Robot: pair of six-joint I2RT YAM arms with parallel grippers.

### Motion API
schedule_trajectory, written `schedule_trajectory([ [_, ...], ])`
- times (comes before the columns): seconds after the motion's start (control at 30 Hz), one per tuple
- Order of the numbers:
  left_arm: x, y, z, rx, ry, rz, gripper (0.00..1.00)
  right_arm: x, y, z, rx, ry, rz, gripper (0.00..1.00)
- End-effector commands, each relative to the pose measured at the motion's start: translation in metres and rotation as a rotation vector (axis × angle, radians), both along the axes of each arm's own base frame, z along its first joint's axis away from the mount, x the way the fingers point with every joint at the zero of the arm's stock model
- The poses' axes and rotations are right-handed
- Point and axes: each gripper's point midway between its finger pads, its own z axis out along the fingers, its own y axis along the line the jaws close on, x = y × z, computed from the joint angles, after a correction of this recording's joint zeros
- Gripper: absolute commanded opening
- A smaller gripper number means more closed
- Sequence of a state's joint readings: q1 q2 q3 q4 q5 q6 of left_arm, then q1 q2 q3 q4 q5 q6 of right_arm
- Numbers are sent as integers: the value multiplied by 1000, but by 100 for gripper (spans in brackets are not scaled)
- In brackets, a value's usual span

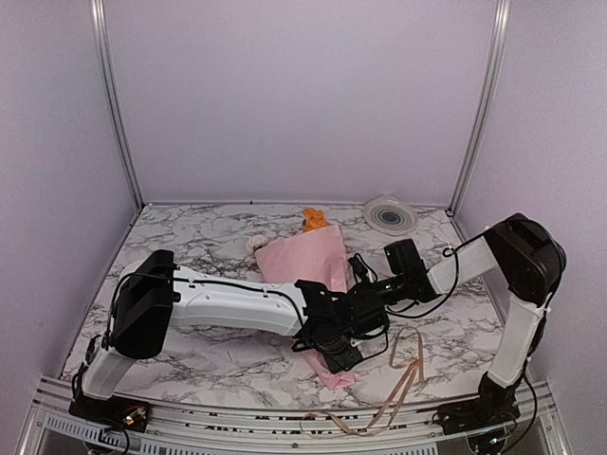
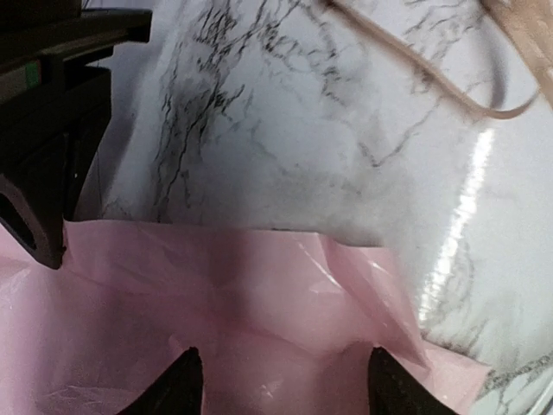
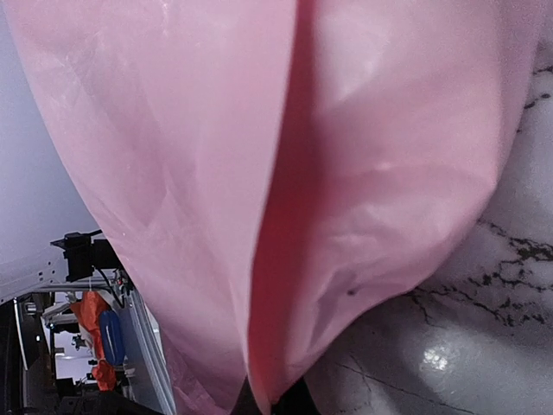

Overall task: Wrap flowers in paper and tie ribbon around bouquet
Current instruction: Press the fold line of the folded bouquet, then pick up the left side of the ribbon at the corner of the board.

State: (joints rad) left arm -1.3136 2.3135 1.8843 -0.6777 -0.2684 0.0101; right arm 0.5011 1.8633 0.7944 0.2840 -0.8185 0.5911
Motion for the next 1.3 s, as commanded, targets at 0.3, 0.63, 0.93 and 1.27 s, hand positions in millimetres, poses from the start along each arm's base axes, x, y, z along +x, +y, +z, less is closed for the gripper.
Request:
schedule_trajectory([
  [0.3,-132,28,38,-249,236,-603,59,4,0,4,-28,-51,-5,0],
  [0.63,-165,10,-1,-96,401,-701,60,1,3,5,-56,-79,-3,0],
  [0.93,-174,31,2,-79,426,-766,64,2,3,3,-67,-86,1,0],
  [1.27,-146,31,-6,-20,326,-649,0,6,7,19,-54,-90,-5,0],
])
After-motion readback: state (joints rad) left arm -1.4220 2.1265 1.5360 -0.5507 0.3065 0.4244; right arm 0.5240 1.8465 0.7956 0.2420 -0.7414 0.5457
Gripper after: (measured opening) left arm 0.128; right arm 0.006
